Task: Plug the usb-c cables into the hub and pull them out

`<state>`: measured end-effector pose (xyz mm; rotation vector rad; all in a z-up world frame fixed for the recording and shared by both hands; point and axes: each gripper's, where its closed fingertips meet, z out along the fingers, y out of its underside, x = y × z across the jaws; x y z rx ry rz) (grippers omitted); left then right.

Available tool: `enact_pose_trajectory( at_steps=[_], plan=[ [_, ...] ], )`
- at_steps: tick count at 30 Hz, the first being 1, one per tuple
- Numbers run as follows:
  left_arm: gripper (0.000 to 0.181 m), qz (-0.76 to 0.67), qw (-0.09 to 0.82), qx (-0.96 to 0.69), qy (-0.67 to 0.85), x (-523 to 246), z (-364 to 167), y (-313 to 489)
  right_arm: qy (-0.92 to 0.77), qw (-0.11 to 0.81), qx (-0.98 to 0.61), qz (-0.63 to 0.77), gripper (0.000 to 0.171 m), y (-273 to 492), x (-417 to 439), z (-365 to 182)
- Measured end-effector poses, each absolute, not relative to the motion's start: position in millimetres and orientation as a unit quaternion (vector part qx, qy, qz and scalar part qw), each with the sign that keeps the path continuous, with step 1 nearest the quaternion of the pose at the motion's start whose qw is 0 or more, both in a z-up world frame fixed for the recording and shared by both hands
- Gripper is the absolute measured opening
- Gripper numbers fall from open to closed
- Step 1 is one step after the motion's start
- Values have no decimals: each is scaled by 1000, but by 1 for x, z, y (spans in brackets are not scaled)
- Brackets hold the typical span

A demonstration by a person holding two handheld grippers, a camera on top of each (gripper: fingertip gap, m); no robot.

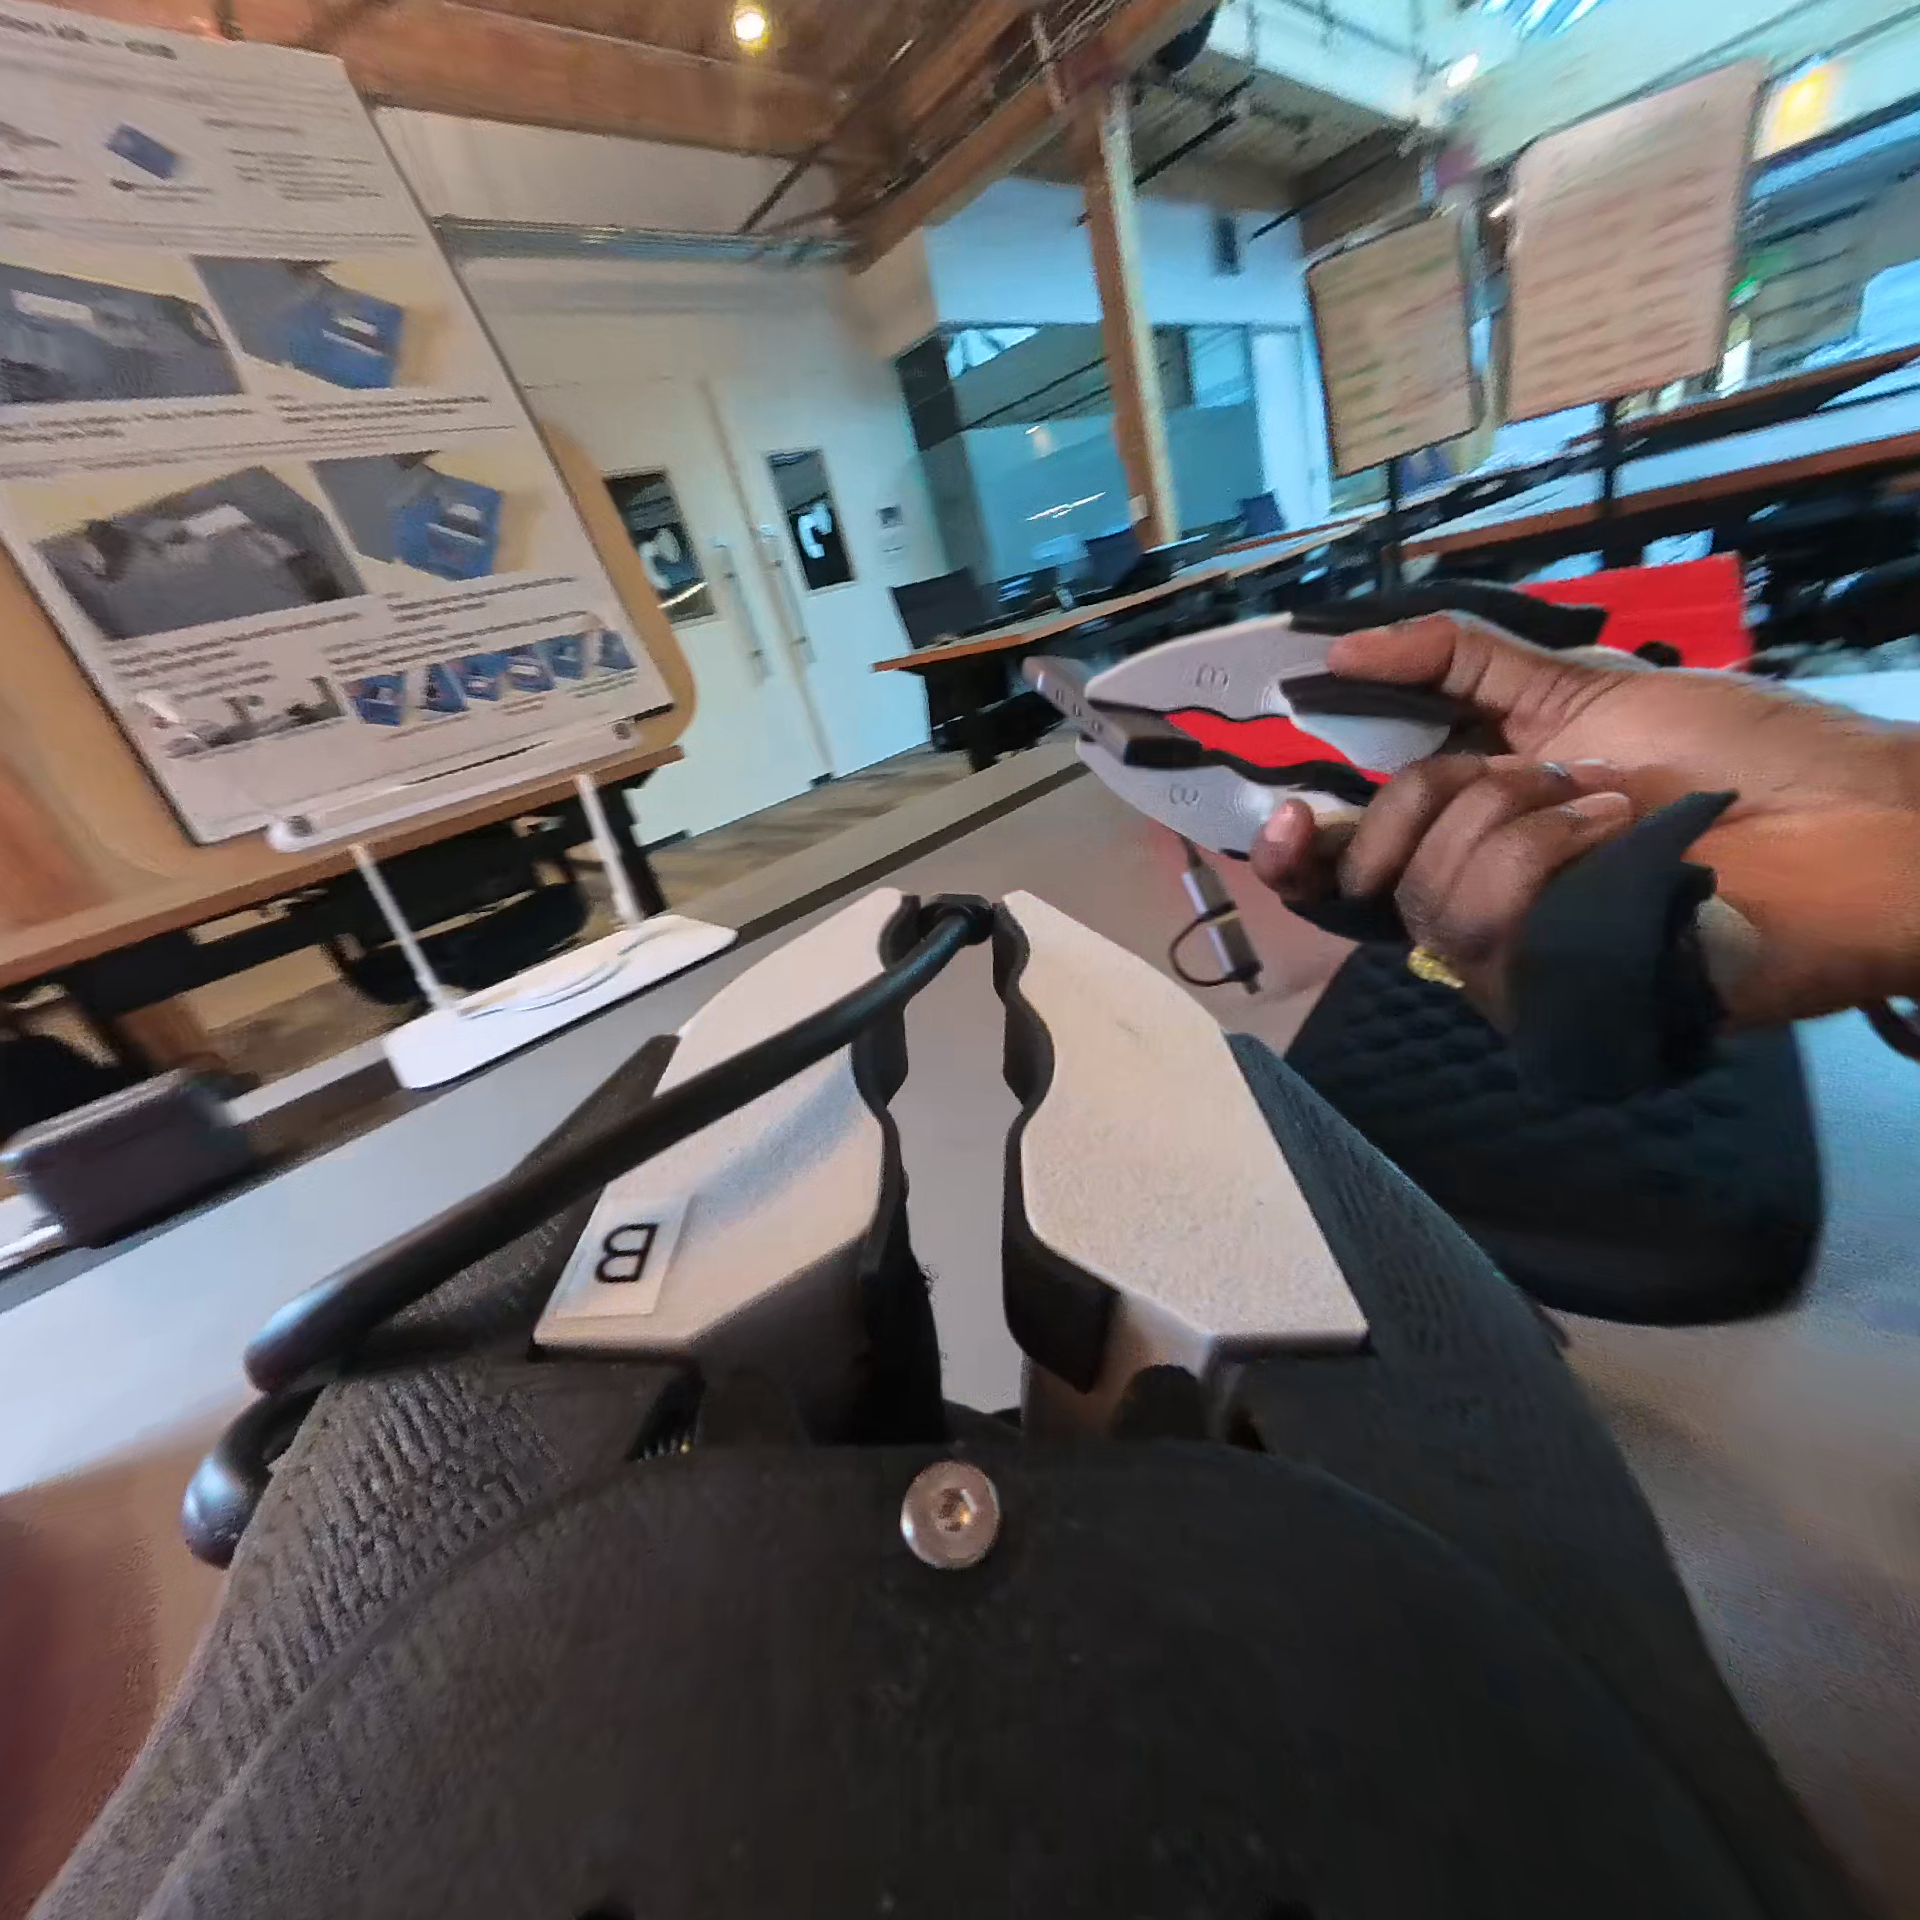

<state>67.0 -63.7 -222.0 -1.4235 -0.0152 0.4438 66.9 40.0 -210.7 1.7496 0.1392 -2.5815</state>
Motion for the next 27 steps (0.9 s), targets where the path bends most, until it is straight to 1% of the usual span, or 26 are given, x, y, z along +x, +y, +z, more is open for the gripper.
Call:
enact_pose_trajectory(
  at_steps=[3,8,14,16,20,24,27],
  plan=[
    [14,217,726,-653,-5,73,-223,-54,-4,2,531,-847,10,27,54,-204],
    [14,180,728,-661,-27,75,-224,-45,69,6,520,-851,9,-17,43,-198],
    [14,212,744,-632,-45,69,-216,-51,67,8,526,-848,9,-23,41,-202],
    [14,232,752,-615,-41,70,-212,-53,55,26,523,-850,9,-25,41,-200],
    [14,273,768,-579,-24,73,-202,-59,7,92,527,-845,9,-24,37,-202],
    [14,306,757,-577,-8,73,-202,-58,0,127,524,-842,9,-32,37,-197],
    [14,323,758,-566,-4,73,-199,-60,8,130,529,-838,9,-36,38,-195]
  ],
)
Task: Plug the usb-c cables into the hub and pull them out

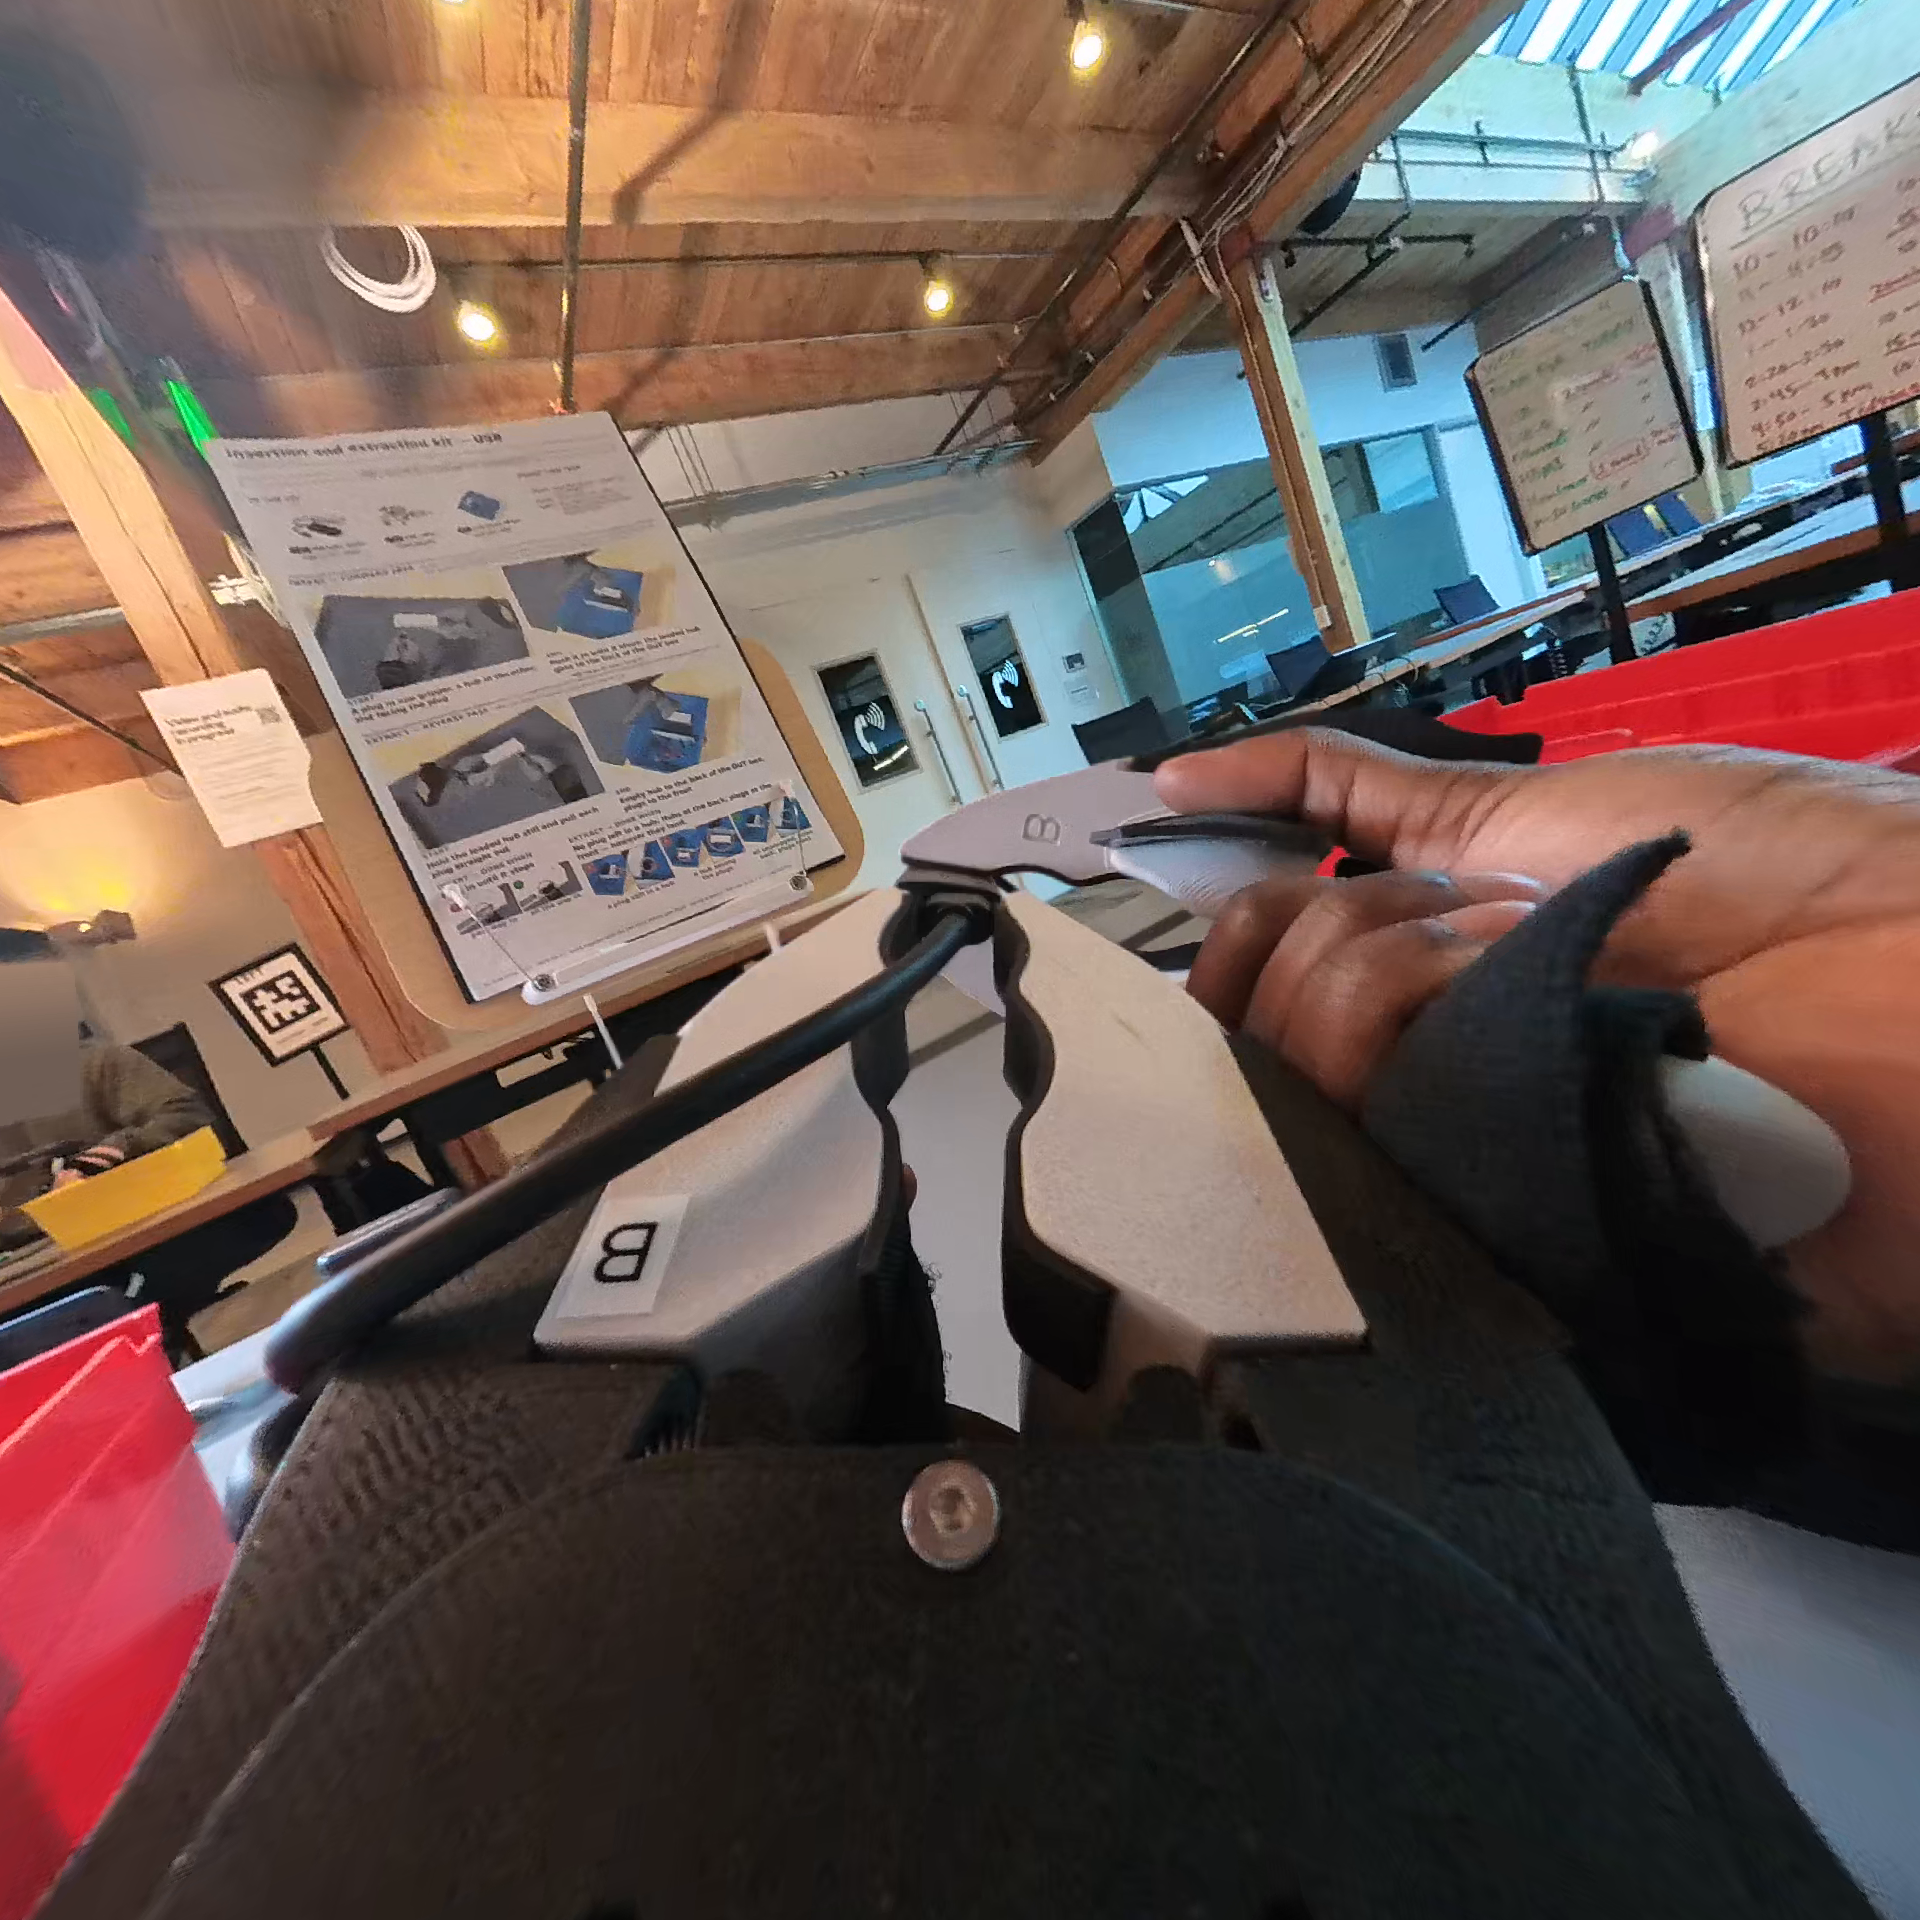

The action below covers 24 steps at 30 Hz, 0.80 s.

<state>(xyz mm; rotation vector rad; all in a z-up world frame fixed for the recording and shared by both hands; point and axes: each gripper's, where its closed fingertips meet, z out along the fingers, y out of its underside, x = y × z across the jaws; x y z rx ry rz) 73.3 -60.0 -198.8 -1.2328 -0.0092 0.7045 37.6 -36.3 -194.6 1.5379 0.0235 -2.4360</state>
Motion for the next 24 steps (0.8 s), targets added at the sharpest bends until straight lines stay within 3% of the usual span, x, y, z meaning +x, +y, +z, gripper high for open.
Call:
enact_pose_trajectory(
  at_steps=[8,24],
  plan=[
    [13,388,740,-549,24,74,-194,-63,24,176,528,-830,9,-46,41,-192],
    [14,412,749,-517,44,86,-187,-69,87,144,511,-843,10,-55,55,-182]
  ],
)
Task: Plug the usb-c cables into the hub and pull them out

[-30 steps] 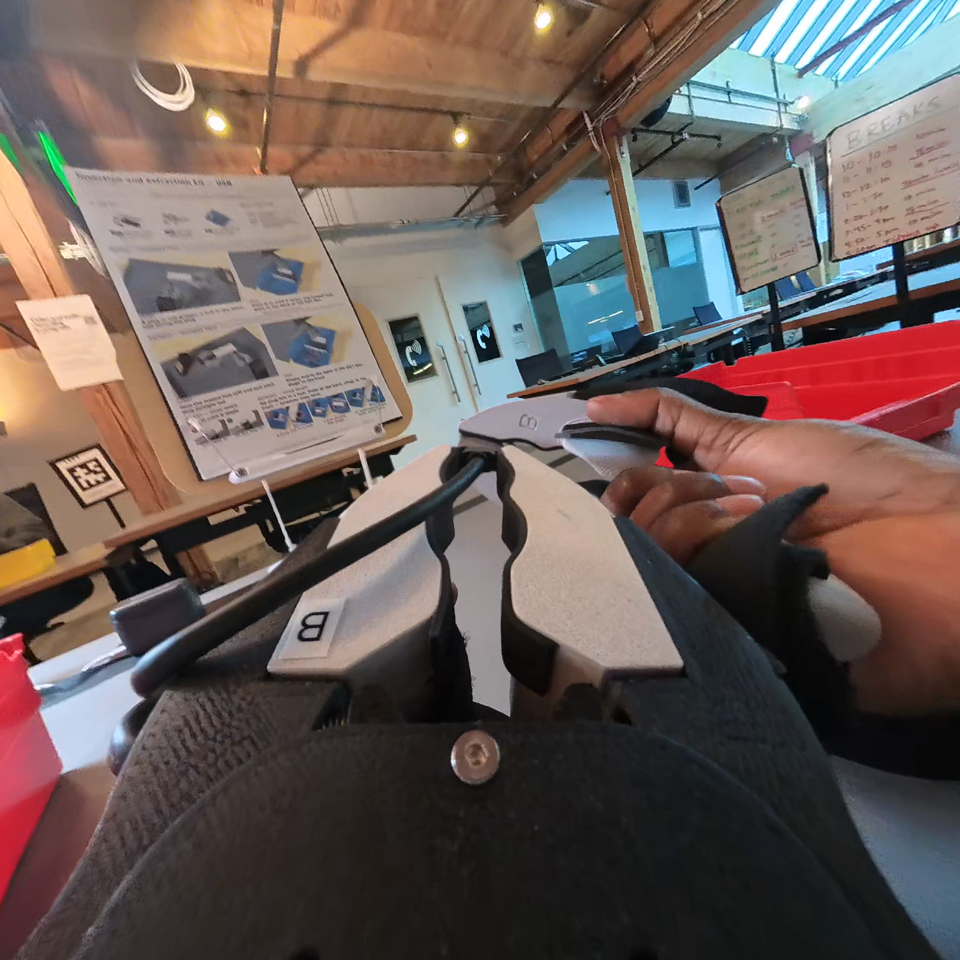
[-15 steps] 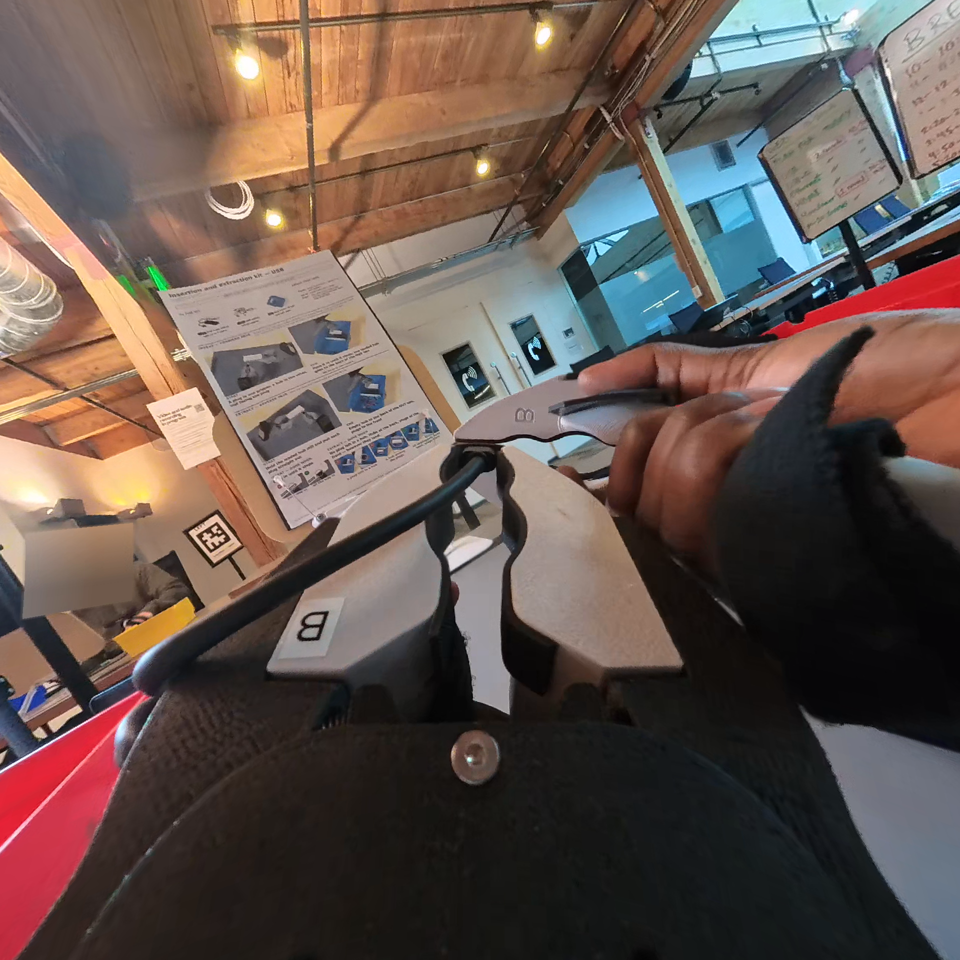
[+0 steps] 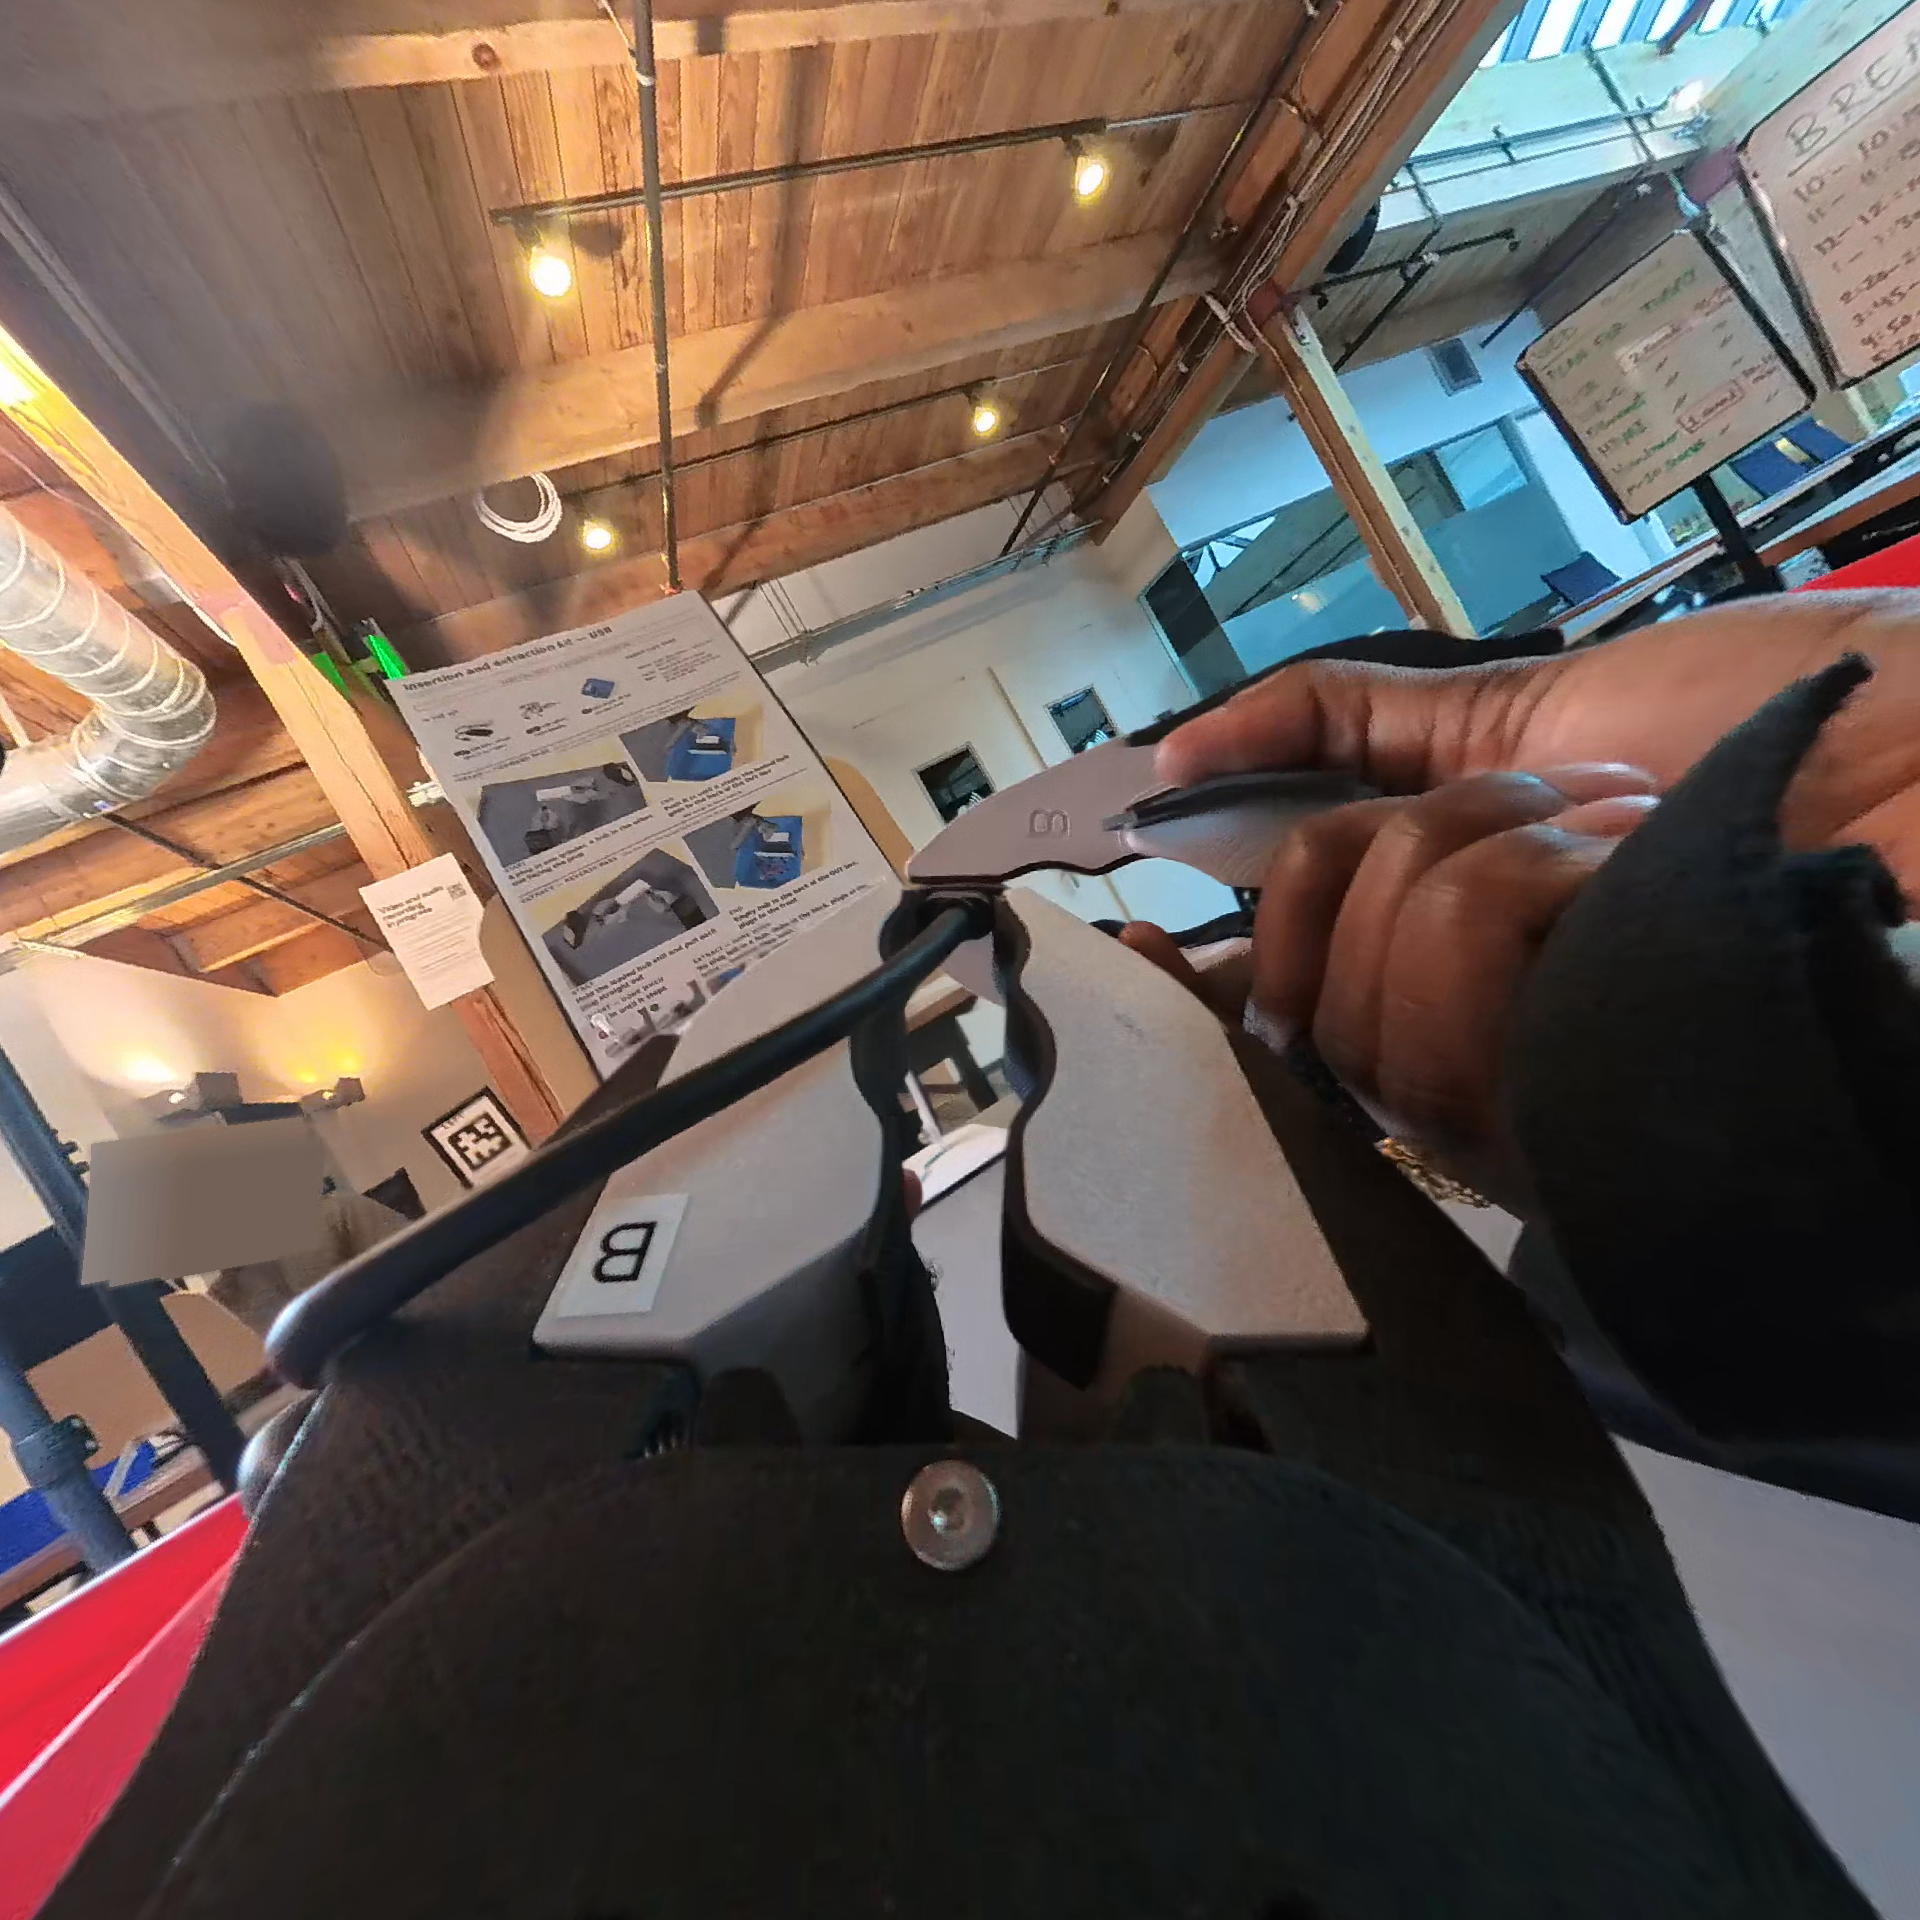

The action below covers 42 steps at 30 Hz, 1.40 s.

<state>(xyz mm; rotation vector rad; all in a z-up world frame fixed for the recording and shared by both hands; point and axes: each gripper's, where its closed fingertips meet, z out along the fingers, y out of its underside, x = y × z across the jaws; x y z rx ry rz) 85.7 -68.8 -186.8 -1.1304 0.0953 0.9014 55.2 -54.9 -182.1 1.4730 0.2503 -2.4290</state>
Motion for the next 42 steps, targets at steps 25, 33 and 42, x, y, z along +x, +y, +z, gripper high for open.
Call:
enact_pose_trajectory(
  at_steps=[25,33,42],
  plan=[
    [28,21,816,-559,149,99,-180,-121,276,97,662,-690,9,21,83,-257],
    [28,27,796,-580,170,111,-187,-112,389,36,726,-566,17,21,120,-315],
    [33,21,749,-652,120,92,-178,-122,611,-354,562,-430,44,70,127,-272]
  ],
)
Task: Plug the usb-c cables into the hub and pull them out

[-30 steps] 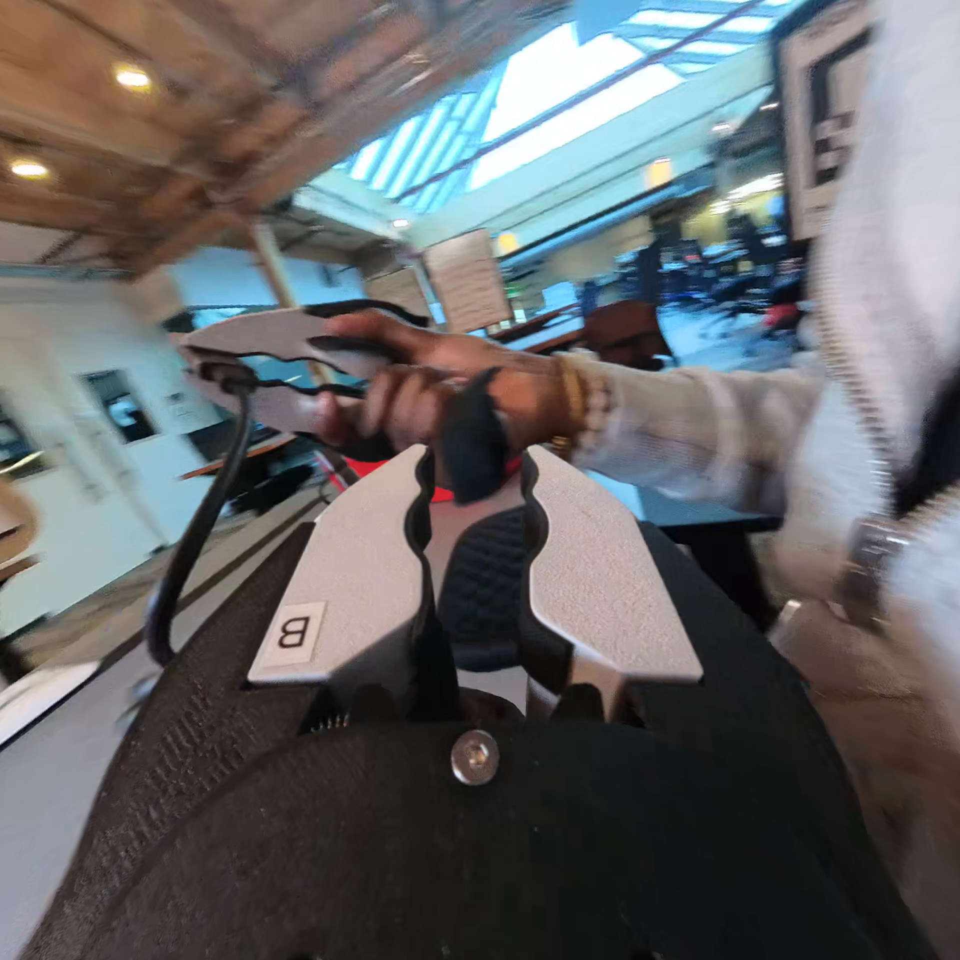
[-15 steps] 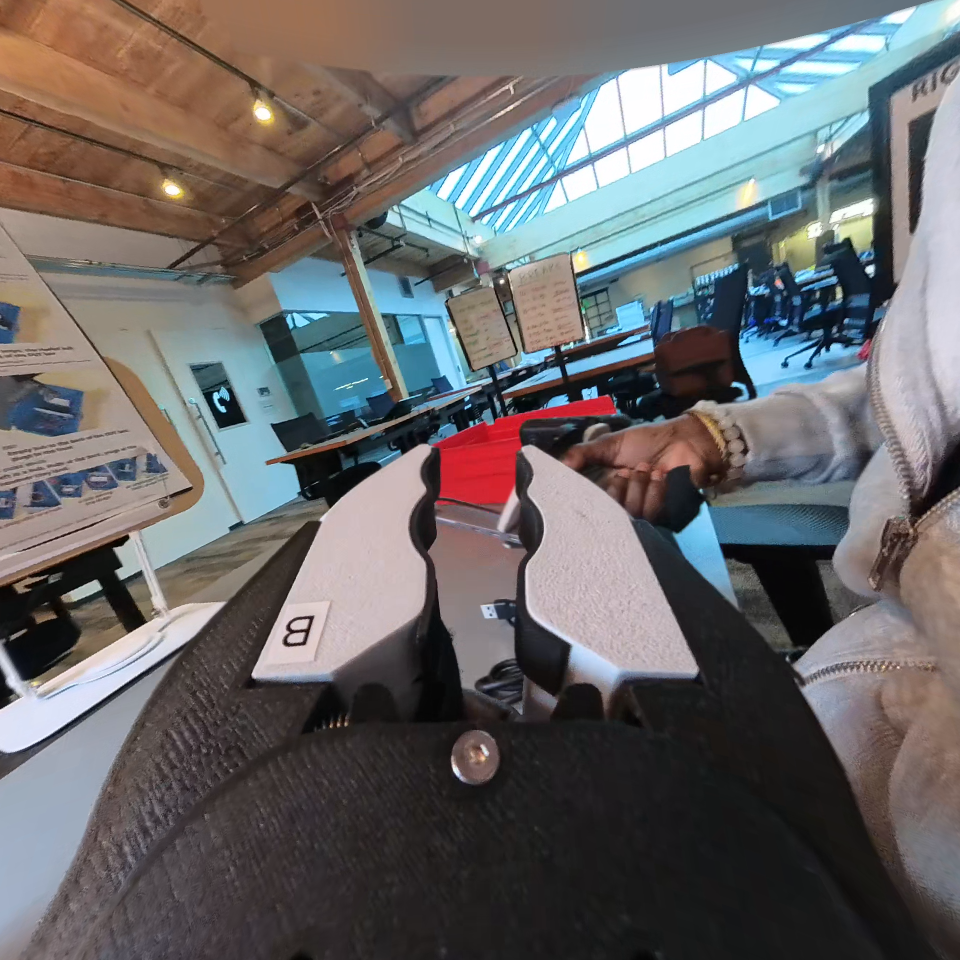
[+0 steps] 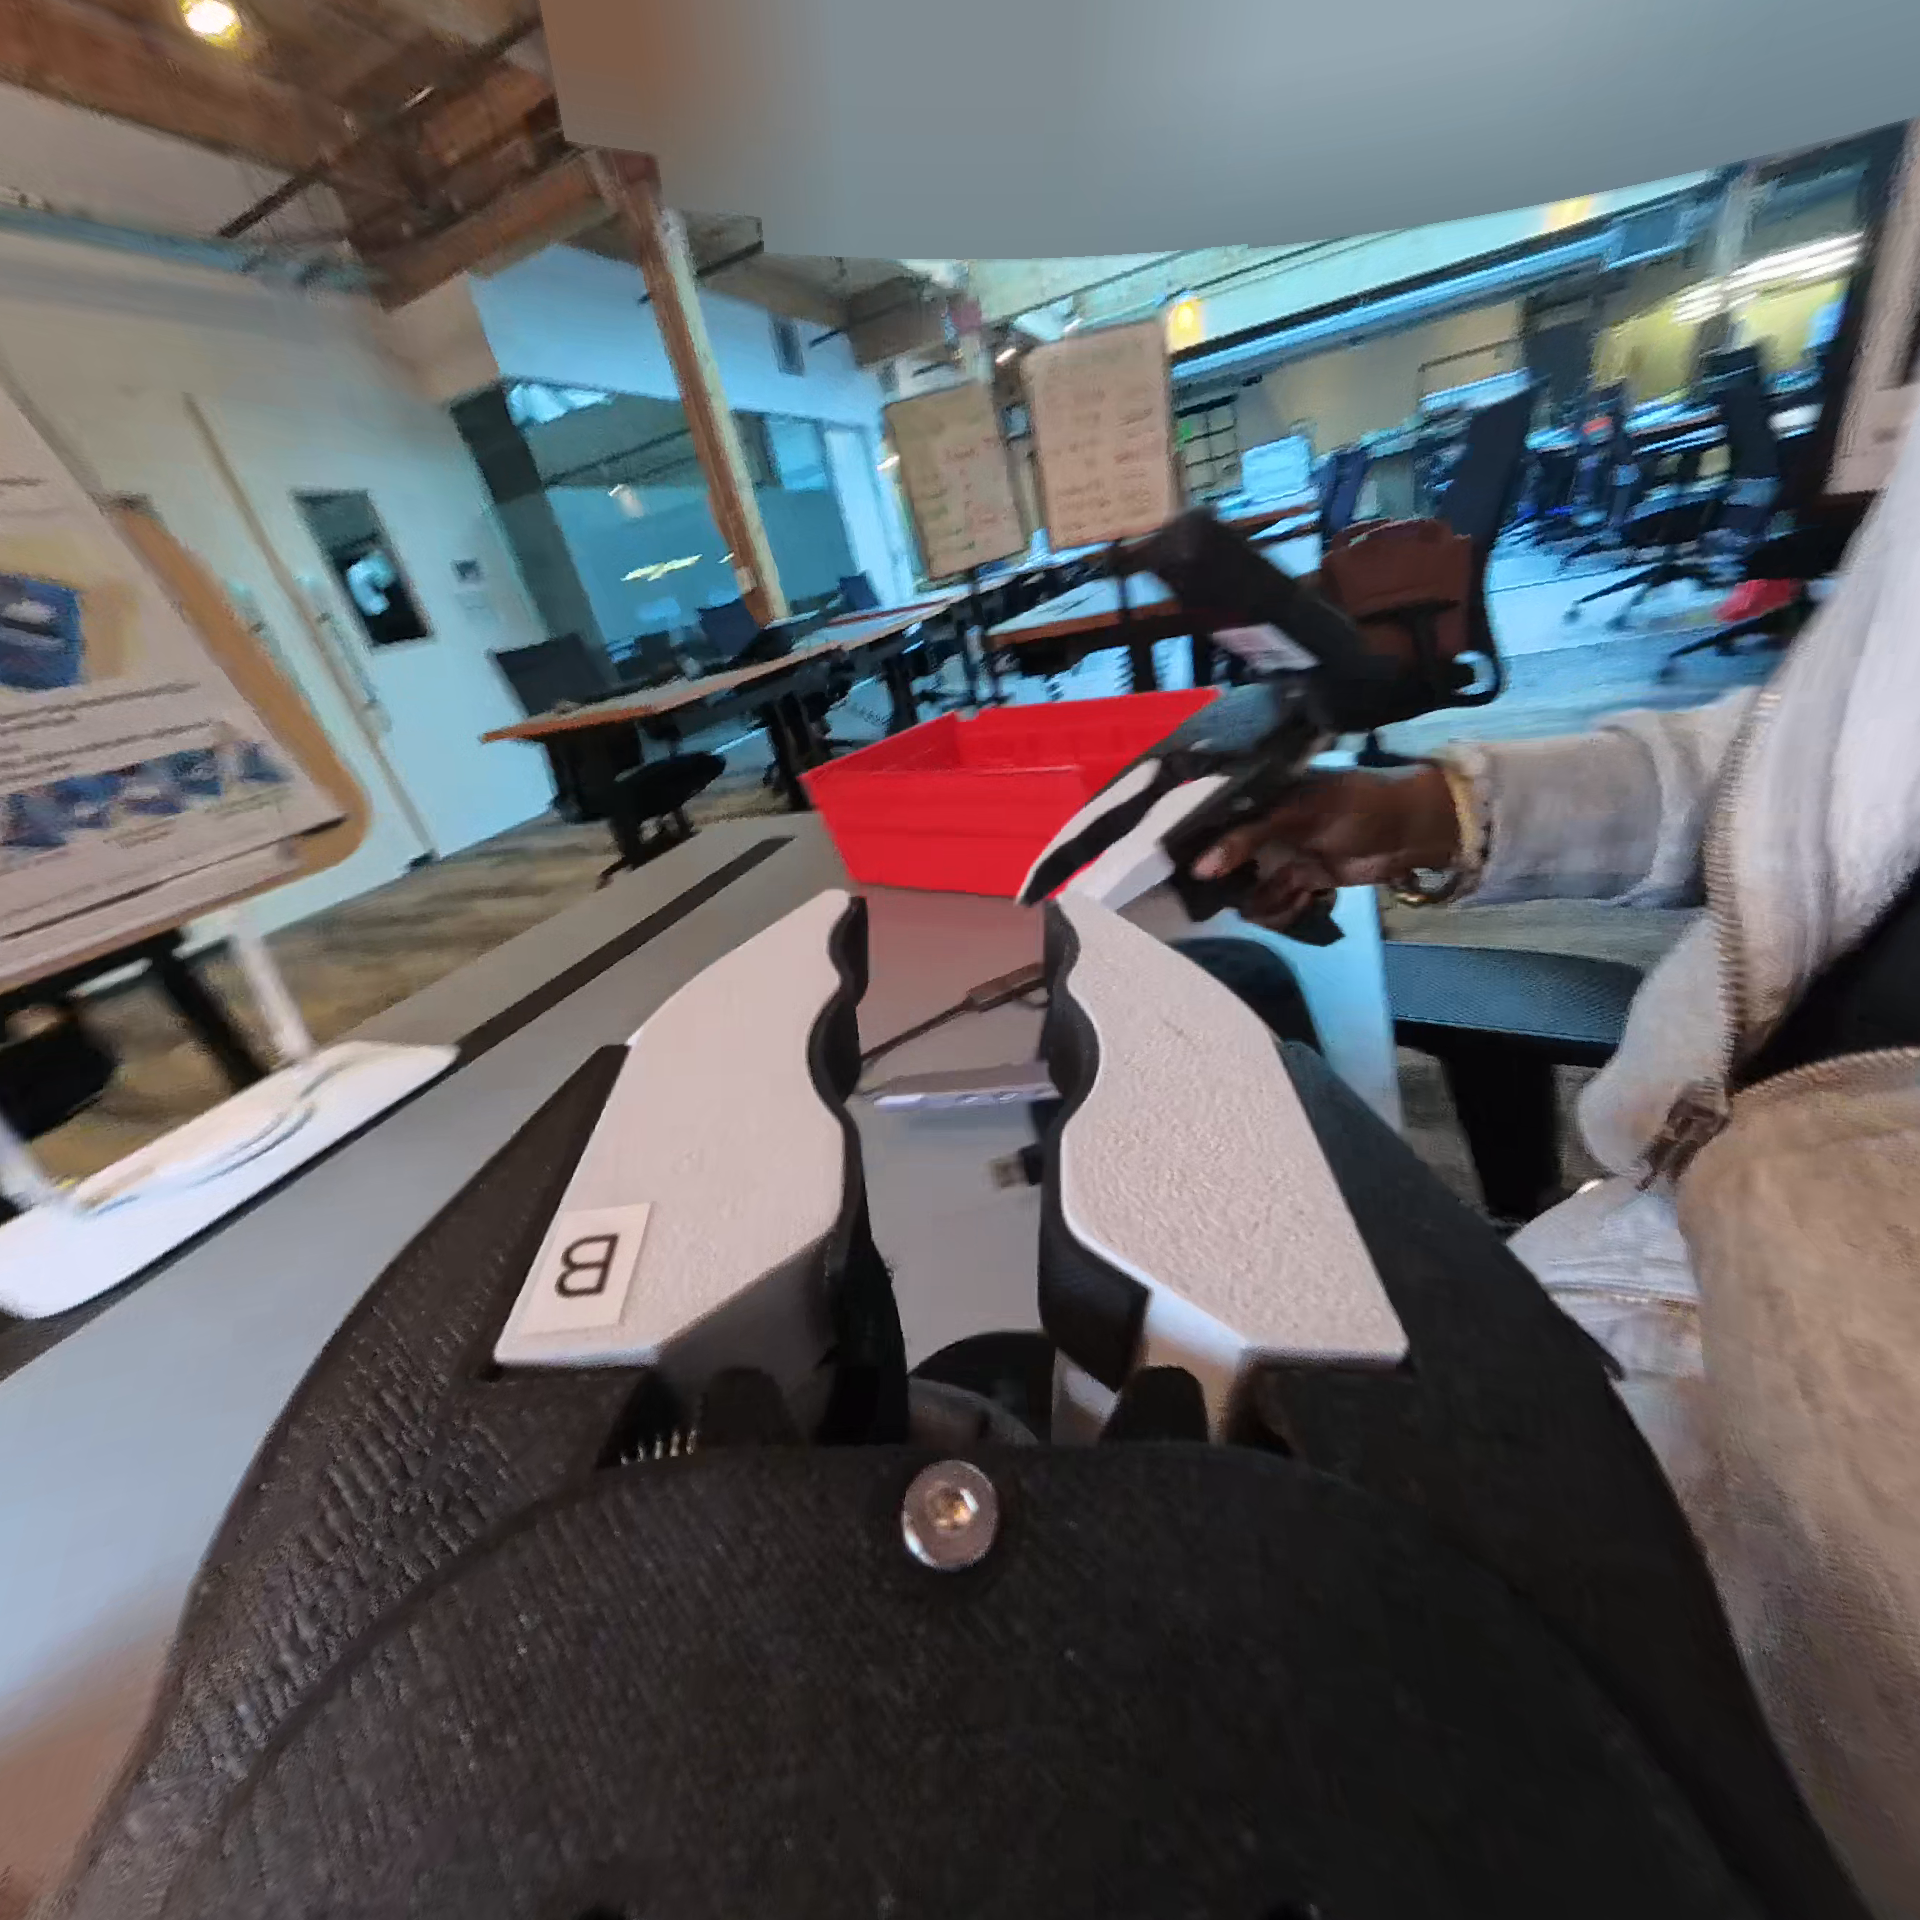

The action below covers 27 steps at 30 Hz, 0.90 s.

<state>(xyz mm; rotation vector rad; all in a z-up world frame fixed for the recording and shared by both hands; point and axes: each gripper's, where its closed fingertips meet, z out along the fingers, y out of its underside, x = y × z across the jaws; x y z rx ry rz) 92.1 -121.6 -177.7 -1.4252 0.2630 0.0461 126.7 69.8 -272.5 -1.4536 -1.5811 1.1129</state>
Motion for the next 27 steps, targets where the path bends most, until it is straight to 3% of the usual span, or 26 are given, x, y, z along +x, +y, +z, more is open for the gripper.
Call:
enact_pose_trajectory(
  at_steps=[2,5,11,18,27],
  plan=[
    [34,64,727,-678,81,67,-172,-137,-592,417,-517,456,42,75,126,-260],
    [35,152,657,-738,-10,14,-174,-177,-557,425,-504,505,41,78,129,-258],
    [41,362,399,-798,-269,-93,-213,-324,-501,394,-524,565,38,90,133,-252],
    [37,318,202,-911,-167,-119,-272,-359,-457,381,-542,593,32,101,136,-249],
    [32,203,137,-969,-8,-143,-305,-316,-485,382,-551,563,31,96,131,-256]
  ],
)
